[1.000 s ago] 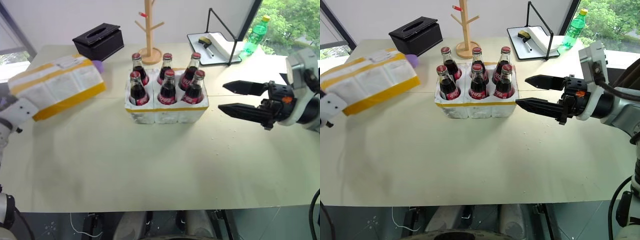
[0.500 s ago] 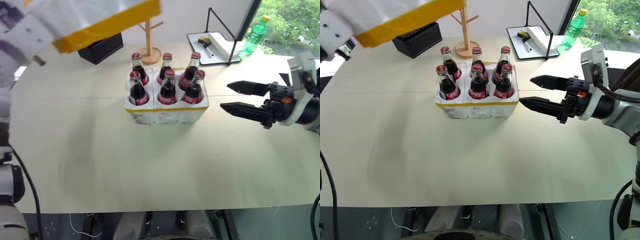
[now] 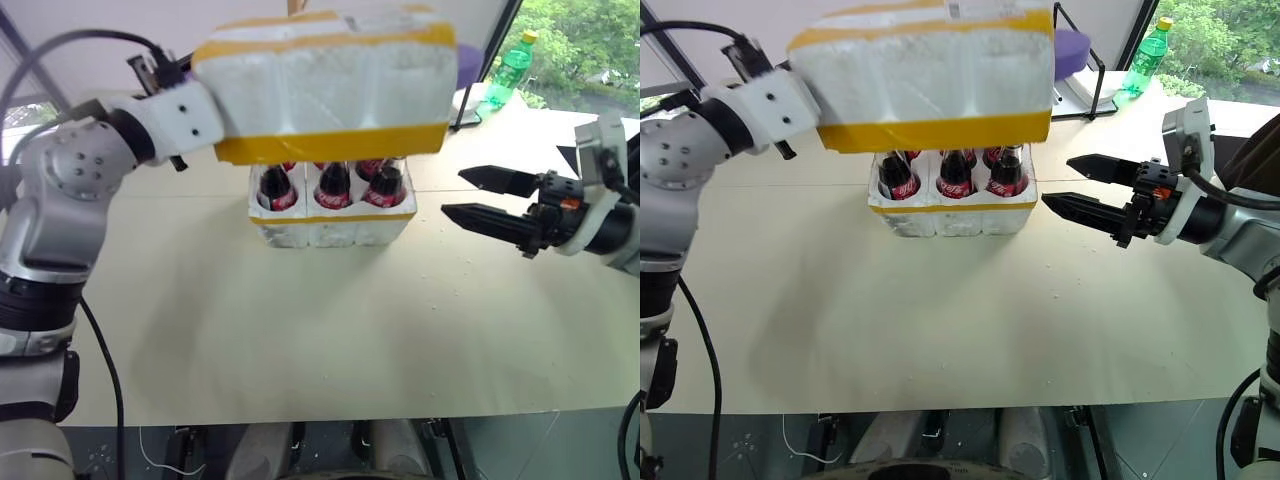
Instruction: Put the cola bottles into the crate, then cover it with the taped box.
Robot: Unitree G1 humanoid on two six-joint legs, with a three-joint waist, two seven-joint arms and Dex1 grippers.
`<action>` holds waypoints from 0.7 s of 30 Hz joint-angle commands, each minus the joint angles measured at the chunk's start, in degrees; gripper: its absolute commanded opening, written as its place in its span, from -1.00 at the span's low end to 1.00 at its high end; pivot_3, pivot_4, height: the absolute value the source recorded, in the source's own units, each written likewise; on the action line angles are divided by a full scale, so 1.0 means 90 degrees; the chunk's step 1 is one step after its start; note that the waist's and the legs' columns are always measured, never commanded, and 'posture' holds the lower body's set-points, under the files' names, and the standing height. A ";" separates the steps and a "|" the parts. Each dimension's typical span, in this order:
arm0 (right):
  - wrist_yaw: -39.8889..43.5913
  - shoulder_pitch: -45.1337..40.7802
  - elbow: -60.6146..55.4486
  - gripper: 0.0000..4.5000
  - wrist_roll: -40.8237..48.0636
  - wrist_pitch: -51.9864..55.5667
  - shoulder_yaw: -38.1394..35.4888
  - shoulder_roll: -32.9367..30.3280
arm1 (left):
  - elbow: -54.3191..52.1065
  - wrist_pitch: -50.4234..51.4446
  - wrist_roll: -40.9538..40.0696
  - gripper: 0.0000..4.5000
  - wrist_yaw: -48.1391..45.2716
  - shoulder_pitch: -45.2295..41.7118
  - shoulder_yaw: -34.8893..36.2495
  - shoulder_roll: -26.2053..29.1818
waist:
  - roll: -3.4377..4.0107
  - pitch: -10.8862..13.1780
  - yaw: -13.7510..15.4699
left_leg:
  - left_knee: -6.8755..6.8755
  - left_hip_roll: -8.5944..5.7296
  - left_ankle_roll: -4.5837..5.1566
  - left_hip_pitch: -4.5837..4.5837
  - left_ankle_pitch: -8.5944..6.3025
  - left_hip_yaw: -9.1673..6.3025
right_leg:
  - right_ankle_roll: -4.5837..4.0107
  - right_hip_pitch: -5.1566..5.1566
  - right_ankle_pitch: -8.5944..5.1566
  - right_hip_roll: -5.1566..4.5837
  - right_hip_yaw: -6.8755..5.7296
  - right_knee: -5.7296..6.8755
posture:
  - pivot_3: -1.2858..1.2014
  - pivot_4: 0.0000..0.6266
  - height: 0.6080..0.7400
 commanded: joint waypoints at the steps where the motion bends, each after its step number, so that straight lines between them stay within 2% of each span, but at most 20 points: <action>1: -0.0100 -0.0098 -0.0150 1.00 0.0138 -0.0140 -0.0230 0.0078 | -0.0082 -0.0196 0.0595 -0.81 0.0253 -0.0070 -0.0249 -0.0158 | 0.0000 0.0000 0.0014 | 0.0000 0.0000 0.0000 0.0000 0.0000 0.0000 | 0.0000 0.0001 0.0000 0.0000 -0.0001 0.0000 | 0.03 -0.52 0.94; 5: -0.0209 -0.0108 -0.0166 1.00 0.0187 -0.0139 -0.0266 0.0143 | 0.0239 -0.0612 0.1169 -0.81 0.0548 -0.0123 -0.0555 -0.0345 | 0.0000 0.0000 0.0007 | 0.0001 -0.0002 0.0001 0.0000 0.0000 -0.0001 | 0.0000 0.0002 0.0000 -0.0001 -0.0001 0.0000 | 0.03 -0.52 0.94; 8: -0.0245 -0.0036 -0.0185 1.00 0.0211 -0.0151 -0.0312 0.0135 | 0.0144 -0.0693 0.1216 -0.23 0.0484 0.0062 -0.0554 -0.0468 | 0.0000 0.0000 0.0004 | 0.0000 -0.0001 0.0000 0.0000 0.0001 -0.0001 | 0.0000 0.0000 0.0000 0.0000 -0.0001 0.0000 | 0.03 -0.52 0.94; 9: -0.0262 -0.0014 -0.0194 1.00 0.0216 -0.0151 -0.0322 0.0132 | 0.0101 -0.0707 0.1214 0.05 0.0442 0.0132 -0.0526 -0.0486 | 0.0000 0.0000 0.0003 | 0.0000 -0.0001 0.0000 0.0000 0.0001 -0.0001 | 0.0000 0.0000 0.0000 0.0000 -0.0001 0.0000 | 0.03 -0.52 0.94; 11: -0.0263 0.0077 -0.0241 1.00 0.0174 -0.0159 -0.0333 0.0108 | -0.0062 -0.0585 0.1087 0.43 0.0283 0.0413 -0.0376 -0.0473 | 0.0000 0.0000 0.0000 | 0.0000 0.0000 0.0000 0.0000 0.0001 -0.0001 | 0.0000 0.0001 0.0000 0.0000 0.0000 0.0000 | 0.03 -0.52 0.94; 14: -0.0239 0.0190 -0.0281 1.00 0.0115 -0.0189 -0.0344 0.0073 | -0.0300 -0.0309 0.0811 0.43 0.0069 0.0800 -0.0074 -0.0471 | 0.0000 0.0000 0.0002 | 0.0000 0.0000 0.0001 0.0001 0.0001 -0.0001 | 0.0000 0.0001 0.0000 -0.0001 0.0000 0.0000 | 0.03 -0.52 0.94; 18: -0.0247 0.0246 -0.0207 1.00 0.0066 -0.0204 -0.0369 0.0040 | -0.0686 0.0279 0.0146 0.43 -0.0335 0.1401 0.0522 -0.0429 | 0.0001 0.0000 -0.0002 | 0.0001 0.0001 0.0001 0.0001 0.0001 -0.0002 | 0.0000 0.0000 0.0000 -0.0002 0.0001 0.0000 | 0.03 -0.52 0.94; 21: -0.0200 0.0287 -0.0121 1.00 -0.0007 -0.0217 -0.0350 0.0021 | -0.0812 0.0303 -0.0505 0.43 -0.0604 0.1762 0.1066 -0.0361 | 0.0001 0.0000 -0.0001 | 0.0001 0.0002 0.0000 0.0002 0.0001 -0.0002 | 0.0000 0.0001 0.0000 -0.0002 0.0000 0.0000 | 0.03 -0.52 0.94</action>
